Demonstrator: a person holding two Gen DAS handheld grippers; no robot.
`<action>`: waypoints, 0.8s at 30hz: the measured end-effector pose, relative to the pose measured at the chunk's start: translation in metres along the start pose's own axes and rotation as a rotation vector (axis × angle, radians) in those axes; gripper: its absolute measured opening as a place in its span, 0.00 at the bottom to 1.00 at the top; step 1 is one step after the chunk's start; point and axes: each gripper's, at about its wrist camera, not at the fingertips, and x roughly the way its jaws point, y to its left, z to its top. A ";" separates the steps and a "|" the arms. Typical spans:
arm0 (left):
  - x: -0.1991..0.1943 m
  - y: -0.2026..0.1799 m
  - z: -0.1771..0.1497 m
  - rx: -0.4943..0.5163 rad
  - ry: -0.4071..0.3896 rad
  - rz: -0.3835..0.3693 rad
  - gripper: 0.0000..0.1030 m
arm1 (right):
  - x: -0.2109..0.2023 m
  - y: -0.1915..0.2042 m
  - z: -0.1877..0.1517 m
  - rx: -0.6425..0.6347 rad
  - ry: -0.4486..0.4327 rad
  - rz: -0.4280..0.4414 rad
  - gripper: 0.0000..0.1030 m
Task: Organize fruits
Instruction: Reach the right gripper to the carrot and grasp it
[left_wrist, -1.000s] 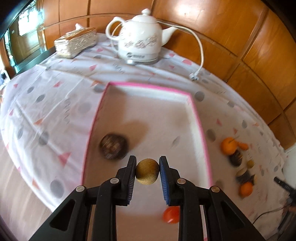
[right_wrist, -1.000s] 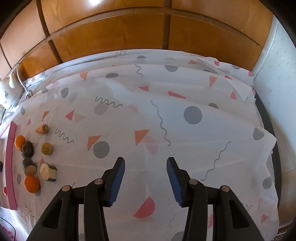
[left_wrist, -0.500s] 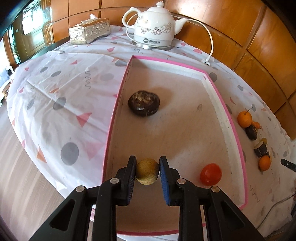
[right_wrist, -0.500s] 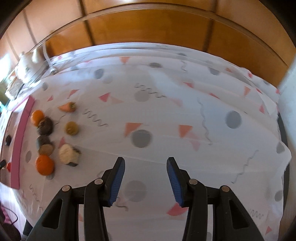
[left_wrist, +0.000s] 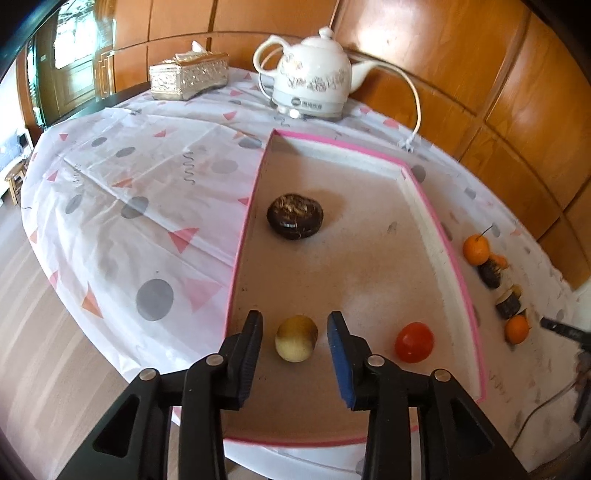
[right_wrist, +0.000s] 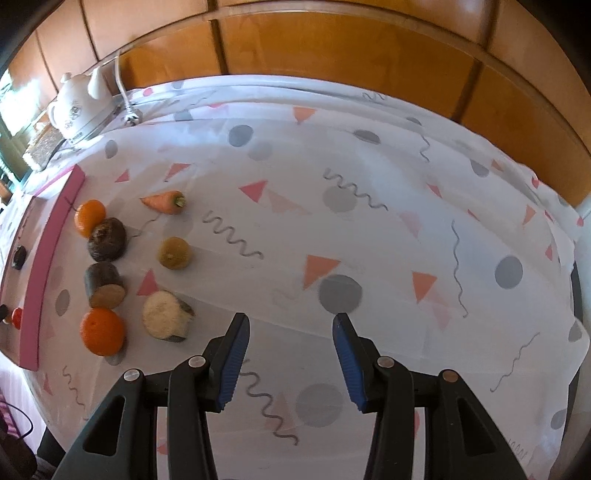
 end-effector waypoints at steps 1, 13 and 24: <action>-0.005 0.001 0.000 -0.006 -0.021 0.028 0.41 | 0.003 -0.005 -0.002 0.017 0.004 -0.009 0.46; -0.034 0.012 0.003 -0.071 -0.140 0.114 0.65 | 0.002 0.031 0.022 -0.079 -0.045 0.063 0.46; -0.022 0.028 -0.004 -0.148 -0.082 0.134 0.68 | 0.030 0.120 0.073 -0.324 -0.036 0.076 0.46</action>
